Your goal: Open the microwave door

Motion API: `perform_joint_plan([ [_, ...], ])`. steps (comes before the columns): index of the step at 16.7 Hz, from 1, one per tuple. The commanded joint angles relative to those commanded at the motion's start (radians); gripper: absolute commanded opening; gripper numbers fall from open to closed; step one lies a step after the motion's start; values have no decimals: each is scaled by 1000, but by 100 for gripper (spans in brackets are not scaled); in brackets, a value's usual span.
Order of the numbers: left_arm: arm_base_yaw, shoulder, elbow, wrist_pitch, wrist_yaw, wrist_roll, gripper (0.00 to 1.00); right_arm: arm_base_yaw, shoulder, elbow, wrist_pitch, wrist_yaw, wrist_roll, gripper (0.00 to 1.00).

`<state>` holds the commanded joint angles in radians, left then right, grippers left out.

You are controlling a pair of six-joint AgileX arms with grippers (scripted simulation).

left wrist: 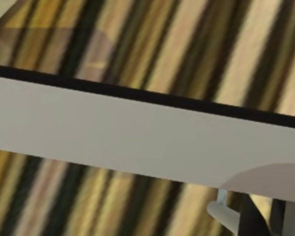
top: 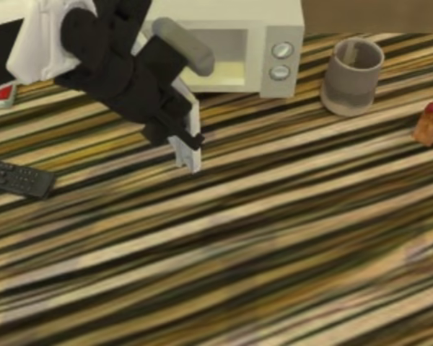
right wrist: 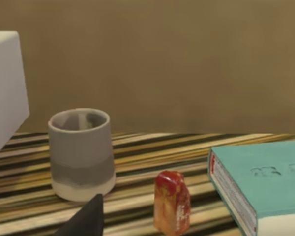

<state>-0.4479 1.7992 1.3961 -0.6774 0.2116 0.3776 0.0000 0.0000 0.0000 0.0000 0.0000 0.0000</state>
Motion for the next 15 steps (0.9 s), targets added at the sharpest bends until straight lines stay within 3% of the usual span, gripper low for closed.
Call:
perform_joint_plan([
  [10, -2, 2, -3, -1, 6, 1, 0, 0, 0, 0, 0, 0, 0, 100],
  [15, 43, -14, -14, -30, 58, 116, 0, 0, 0, 0, 0, 0, 0, 100],
])
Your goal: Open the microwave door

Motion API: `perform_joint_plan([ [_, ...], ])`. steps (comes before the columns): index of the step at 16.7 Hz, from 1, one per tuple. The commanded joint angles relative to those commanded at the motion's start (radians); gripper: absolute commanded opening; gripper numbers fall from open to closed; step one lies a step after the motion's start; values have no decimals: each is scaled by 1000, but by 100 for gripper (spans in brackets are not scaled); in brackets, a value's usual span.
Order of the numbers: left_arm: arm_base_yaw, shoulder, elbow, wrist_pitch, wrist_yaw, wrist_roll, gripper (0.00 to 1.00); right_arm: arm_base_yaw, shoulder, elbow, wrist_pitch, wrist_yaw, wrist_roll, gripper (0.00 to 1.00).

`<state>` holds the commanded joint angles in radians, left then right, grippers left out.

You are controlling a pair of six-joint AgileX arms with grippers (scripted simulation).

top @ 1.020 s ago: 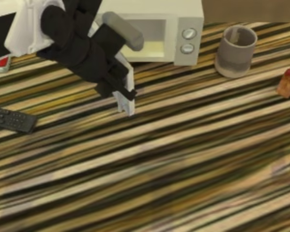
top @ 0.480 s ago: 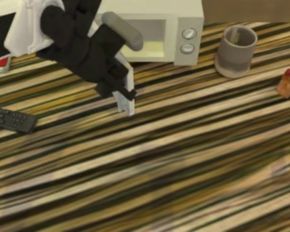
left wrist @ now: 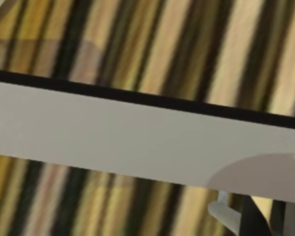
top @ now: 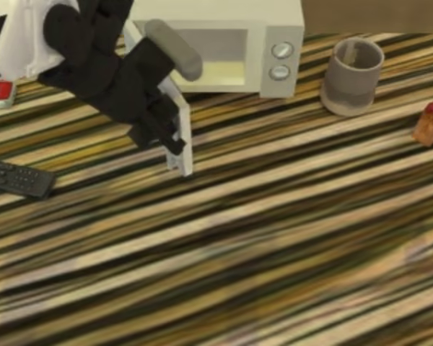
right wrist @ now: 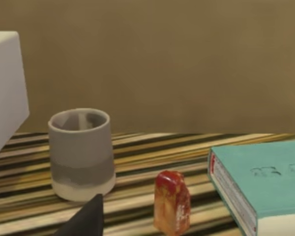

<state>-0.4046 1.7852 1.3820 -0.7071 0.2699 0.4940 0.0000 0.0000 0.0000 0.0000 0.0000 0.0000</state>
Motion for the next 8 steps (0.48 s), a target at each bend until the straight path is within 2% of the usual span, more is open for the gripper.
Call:
perform_joint_plan([
  [3, 29, -11, -10, -18, 33, 70, 0, 0, 0, 0, 0, 0, 0, 100],
  [8, 32, -12, -12, -21, 37, 78, 0, 0, 0, 0, 0, 0, 0, 100],
])
